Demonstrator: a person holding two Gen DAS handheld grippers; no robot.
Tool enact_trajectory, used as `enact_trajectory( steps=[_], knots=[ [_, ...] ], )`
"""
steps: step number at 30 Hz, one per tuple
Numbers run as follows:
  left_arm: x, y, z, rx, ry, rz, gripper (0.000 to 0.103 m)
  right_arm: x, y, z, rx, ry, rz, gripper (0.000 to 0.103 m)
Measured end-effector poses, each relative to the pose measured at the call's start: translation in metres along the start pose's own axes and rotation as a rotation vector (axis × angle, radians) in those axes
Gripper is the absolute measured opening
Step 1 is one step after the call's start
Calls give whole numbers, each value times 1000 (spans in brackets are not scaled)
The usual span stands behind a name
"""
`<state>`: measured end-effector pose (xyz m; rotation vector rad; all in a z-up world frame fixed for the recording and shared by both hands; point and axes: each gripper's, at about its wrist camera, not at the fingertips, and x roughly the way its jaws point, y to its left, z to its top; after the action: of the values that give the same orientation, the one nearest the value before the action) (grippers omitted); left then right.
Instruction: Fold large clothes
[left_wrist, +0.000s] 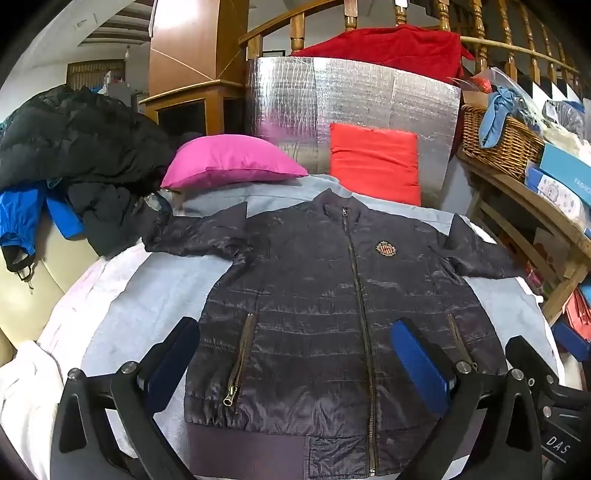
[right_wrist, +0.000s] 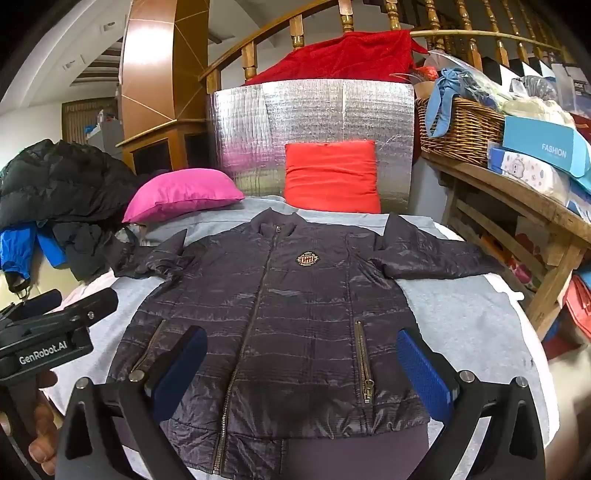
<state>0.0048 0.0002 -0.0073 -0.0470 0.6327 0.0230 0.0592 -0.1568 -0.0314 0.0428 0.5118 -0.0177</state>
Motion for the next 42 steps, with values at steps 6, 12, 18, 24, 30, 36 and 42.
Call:
enact_trajectory(
  steps=[6, 12, 18, 24, 30, 36, 42],
  knots=[
    [0, 1, -2, -5, 4, 1, 103, 1, -3, 1, 12, -1, -3, 103],
    [-2, 3, 0, -11, 4, 0, 103, -1, -2, 0, 9, -8, -1, 103],
    [-2, 2, 0, -12, 6, 3, 103, -2, 0, 1, 6, -12, 0, 103],
    [-4, 3, -1, -12, 7, -4, 103, -3, 1, 1, 2, -15, -3, 103],
    [-3, 2, -2, -11, 12, -3, 103, -2, 0, 1, 7, -15, -4, 103],
    [-1, 2, -4, -15, 11, -8, 103, -2, 1, 0, -6, -14, -10, 103],
    [2, 1, -5, -18, 14, 0, 103, 2, 0, 0, 2, -4, -7, 103]
  ],
)
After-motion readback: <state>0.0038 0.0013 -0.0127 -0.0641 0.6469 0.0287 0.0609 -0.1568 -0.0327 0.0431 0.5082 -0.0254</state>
